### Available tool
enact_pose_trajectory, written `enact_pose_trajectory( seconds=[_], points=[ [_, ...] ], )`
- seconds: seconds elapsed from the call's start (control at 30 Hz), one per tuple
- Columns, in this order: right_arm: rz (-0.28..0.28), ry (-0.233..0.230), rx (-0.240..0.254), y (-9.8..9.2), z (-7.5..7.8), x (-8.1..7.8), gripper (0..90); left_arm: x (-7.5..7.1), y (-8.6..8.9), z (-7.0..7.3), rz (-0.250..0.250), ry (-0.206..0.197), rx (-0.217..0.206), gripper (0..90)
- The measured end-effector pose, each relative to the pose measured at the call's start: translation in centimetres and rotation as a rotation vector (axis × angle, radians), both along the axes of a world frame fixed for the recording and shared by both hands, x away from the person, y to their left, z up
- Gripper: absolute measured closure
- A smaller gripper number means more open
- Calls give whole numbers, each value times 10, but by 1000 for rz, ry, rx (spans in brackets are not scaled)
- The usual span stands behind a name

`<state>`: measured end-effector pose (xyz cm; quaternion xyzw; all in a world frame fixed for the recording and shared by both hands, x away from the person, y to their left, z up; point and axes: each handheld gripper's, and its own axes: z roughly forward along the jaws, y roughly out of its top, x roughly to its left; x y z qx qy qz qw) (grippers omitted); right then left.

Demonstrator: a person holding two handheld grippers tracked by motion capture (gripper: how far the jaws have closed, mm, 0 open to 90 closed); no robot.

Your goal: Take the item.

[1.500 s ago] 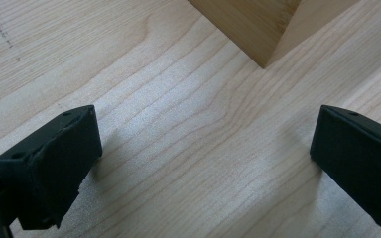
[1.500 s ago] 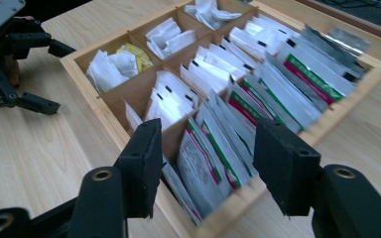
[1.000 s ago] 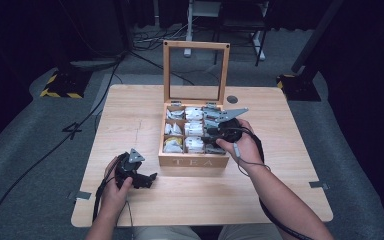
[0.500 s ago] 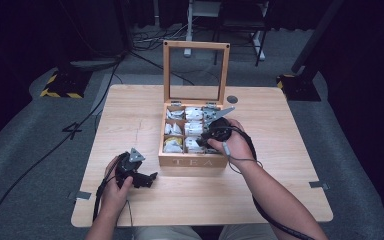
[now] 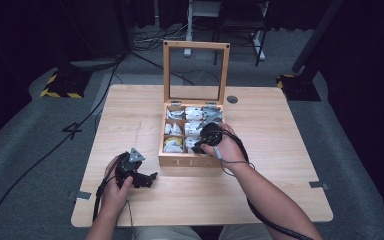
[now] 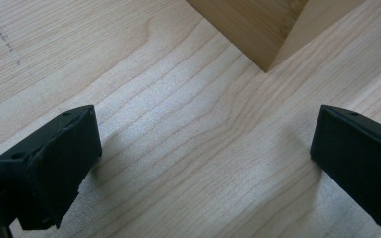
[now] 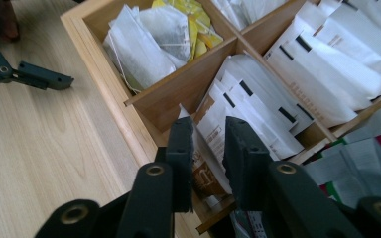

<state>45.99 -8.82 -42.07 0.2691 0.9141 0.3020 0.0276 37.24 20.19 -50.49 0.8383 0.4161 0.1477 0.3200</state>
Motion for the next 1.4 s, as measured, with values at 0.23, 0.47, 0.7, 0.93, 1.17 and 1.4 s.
enact_pose_trajectory(
  seconds=[0.23,0.47,0.7,0.93,1.17,1.4],
  points=[
    [-10,23,-31,6,-4,3,752,0,0,0,0,0,0,2],
    [15,69,-60,11,-6,4,900,0,0,0,0,0,0,2],
    [31,13,-44,9,3,1,900,0,0,0,-1,0,1,2],
    [23,-38,-9,5,19,1,900,0,0,0,0,0,0,2],
    [17,-102,46,0,37,-3,900,0,0,0,0,0,0,2],
    [2,-145,101,-8,52,-7,900,0,0,0,-1,0,0,2]
  ],
)
